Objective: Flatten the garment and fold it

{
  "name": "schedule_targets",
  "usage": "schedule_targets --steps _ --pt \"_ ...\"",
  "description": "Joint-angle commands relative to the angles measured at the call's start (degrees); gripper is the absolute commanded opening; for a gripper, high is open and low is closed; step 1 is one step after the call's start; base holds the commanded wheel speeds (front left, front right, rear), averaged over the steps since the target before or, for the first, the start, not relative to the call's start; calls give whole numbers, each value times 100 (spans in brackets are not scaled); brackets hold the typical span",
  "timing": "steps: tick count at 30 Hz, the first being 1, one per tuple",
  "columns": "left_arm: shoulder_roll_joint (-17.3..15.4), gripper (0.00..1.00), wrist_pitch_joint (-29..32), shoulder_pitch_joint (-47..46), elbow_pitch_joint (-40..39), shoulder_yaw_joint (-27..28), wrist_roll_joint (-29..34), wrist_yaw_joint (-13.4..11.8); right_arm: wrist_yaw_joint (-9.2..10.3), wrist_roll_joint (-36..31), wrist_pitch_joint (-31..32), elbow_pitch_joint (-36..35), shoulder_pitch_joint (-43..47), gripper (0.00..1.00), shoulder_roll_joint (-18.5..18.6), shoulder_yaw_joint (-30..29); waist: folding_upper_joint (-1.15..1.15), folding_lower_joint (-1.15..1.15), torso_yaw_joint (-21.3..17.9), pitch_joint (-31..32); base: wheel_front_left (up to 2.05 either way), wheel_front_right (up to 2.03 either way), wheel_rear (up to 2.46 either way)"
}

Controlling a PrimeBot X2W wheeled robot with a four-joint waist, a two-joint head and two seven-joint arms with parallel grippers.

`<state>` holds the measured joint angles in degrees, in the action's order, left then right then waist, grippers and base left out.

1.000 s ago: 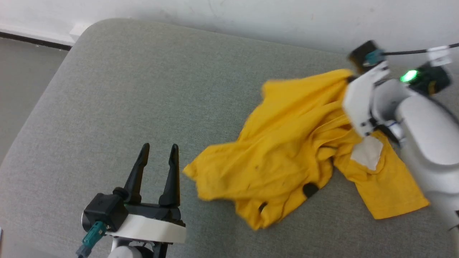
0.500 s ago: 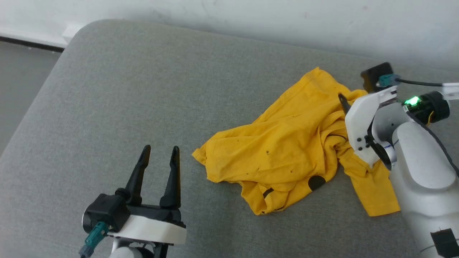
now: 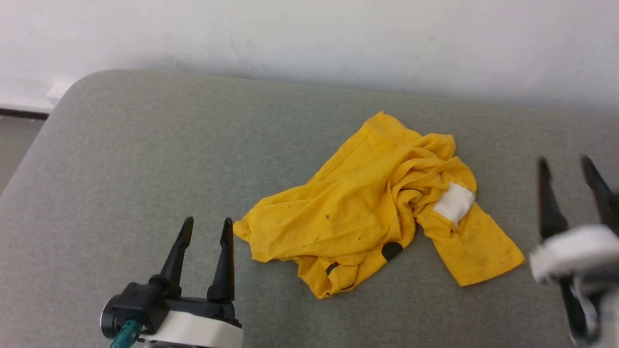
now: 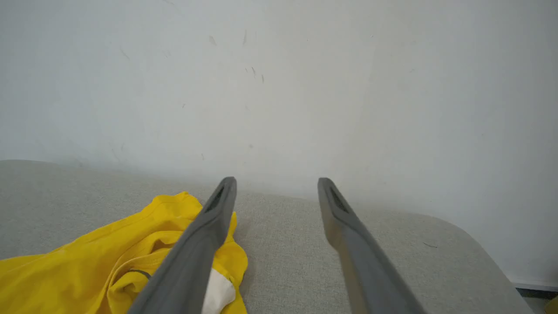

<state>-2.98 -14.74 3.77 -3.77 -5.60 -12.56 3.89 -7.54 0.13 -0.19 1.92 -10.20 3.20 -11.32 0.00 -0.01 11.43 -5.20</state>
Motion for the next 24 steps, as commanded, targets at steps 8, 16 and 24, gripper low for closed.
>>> schedule_targets --steps 8,16,24 --pt "11 100 -26 351 -61 157 73 61 5 1037 -674 -815 2039 100 -31 -408 0 1 -472 116 0 0 0" --pt "-47 100 -26 342 35 206 206 117 5 1271 -1121 -573 2203 100 -32 -231 0 1 -739 55 0 0 0" --pt "-632 100 1426 -387 719 -200 316 272 5 1233 -1161 -576 1915 100 -32 -274 0 1 -771 -168 0 0 0"
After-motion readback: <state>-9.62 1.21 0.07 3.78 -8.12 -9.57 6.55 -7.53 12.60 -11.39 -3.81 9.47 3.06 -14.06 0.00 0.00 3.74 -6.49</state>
